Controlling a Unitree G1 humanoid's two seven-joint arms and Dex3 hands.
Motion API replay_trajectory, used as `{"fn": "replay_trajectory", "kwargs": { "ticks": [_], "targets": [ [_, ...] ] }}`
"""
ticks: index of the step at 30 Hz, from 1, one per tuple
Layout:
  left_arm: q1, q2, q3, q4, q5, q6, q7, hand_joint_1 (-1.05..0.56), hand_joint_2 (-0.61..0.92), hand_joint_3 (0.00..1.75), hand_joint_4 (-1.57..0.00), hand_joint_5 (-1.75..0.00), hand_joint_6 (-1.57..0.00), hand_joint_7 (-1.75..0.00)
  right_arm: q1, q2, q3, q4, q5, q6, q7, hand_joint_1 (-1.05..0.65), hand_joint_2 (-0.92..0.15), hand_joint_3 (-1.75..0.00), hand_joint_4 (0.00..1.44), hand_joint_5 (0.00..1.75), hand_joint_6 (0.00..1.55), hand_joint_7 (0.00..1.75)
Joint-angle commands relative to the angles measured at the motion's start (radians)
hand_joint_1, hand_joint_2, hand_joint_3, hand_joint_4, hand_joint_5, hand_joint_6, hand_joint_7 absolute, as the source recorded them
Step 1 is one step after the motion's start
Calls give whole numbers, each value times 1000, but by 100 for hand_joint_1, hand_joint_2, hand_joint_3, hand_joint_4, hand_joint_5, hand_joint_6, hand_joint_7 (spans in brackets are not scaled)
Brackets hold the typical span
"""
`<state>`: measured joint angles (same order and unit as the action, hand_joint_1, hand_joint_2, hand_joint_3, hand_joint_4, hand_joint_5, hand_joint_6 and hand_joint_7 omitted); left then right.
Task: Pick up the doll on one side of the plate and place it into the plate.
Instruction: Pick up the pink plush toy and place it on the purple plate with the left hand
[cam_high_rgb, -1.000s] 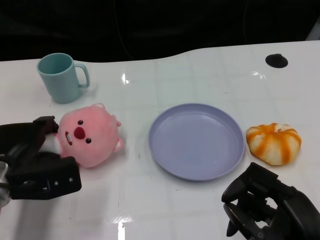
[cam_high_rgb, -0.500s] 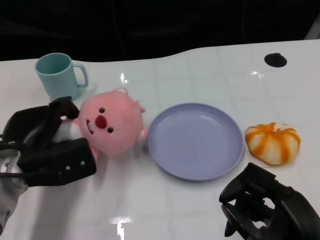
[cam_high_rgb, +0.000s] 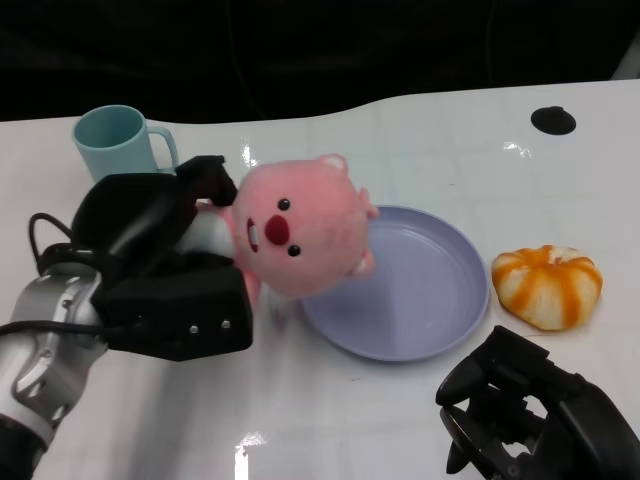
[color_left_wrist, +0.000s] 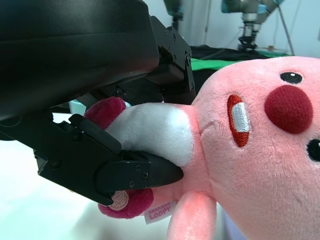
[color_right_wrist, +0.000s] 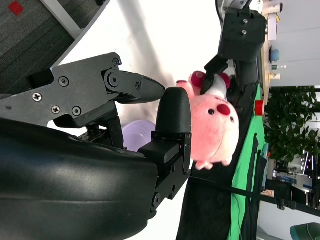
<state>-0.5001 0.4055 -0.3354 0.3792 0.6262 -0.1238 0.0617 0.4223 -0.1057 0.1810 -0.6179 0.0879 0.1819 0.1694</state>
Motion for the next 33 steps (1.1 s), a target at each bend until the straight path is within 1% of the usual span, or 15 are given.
{"fn": "replay_trajectory", "kwargs": {
  "ticks": [1,7,10,11,12,13,15,16,17,18,21,26,31,32,33],
  "targets": [
    [-58,-33,-13,-23,14,41,-44,-17,54,95,-86,-175,-62,-175,4,-5,1,-22,3,3,-2,-37,-89,-55,63,169,51,156],
    [-126,-95,-44,6,25,81,-93,-17,54,95,-90,-175,-66,-175,8,-4,9,-34,6,12,-4,-37,-89,-54,63,169,52,157],
    [-153,-119,-68,29,33,76,-107,-16,54,96,-90,-175,-66,-175,9,-5,10,-37,6,11,-2,-37,-89,-54,63,169,52,157],
    [-162,-128,-74,37,34,78,-113,-17,53,95,-89,-175,-64,-173,9,-6,10,-39,7,14,-2,-37,-89,-54,63,169,52,157],
    [-172,-142,-81,48,35,82,-120,-17,53,93,-88,-175,-61,-167,9,-6,11,-42,6,18,-3,-37,-89,-54,62,169,52,157],
    [-180,-153,-88,58,37,85,-121,-17,53,90,-88,-175,-68,-151,10,-6,12,-46,4,21,-5,-37,-89,-54,63,169,52,157],
    [-194,-177,-100,77,42,94,-124,-18,53,89,-88,-175,-70,-155,11,-6,13,-48,-1,21,-7,-37,-89,-54,63,169,52,157],
    [-203,-190,-108,89,46,99,-124,-19,55,90,-88,-175,-69,-164,11,-7,13,-47,-2,20,-6,-37,-89,-54,63,169,52,157],
    [-209,-200,-113,99,48,102,-124,-18,55,91,-89,-175,-71,-170,11,-7,14,-47,-3,20,-7,-37,-89,-54,63,169,52,156],
    [-217,-211,-120,108,50,110,-126,-18,56,92,-89,-175,-71,-172,11,-6,15,-49,0,22,-7,-37,-89,-54,63,169,52,156],
    [-240,-239,-137,143,53,123,-130,-19,57,92,-87,-175,-67,-174,12,-3,17,-52,1,26,-9,-38,-89,-54,63,169,52,156],
    [-271,-276,-152,203,55,119,-114,-20,56,92,-87,-175,-66,-175,10,-7,27,-52,-15,16,-14,-37,-90,-54,63,169,53,156],
    [-288,-290,-161,240,56,97,-104,-17,52,88,-86,-175,-65,-175,9,-6,35,-55,-27,18,-23,-38,-89,-55,63,169,53,156],
    [-290,-291,-160,242,53,99,-112,-17,52,84,-82,-175,-69,-155,9,-6,36,-55,-29,17,-24,-38,-89,-55,63,169,53,156],
    [-293,-295,-157,243,45,108,-126,-18,55,78,-79,-174,-76,-126,10,-5,37,-56,-31,17,-24,-38,-89,-55,63,168,54,156]
  ]
}}
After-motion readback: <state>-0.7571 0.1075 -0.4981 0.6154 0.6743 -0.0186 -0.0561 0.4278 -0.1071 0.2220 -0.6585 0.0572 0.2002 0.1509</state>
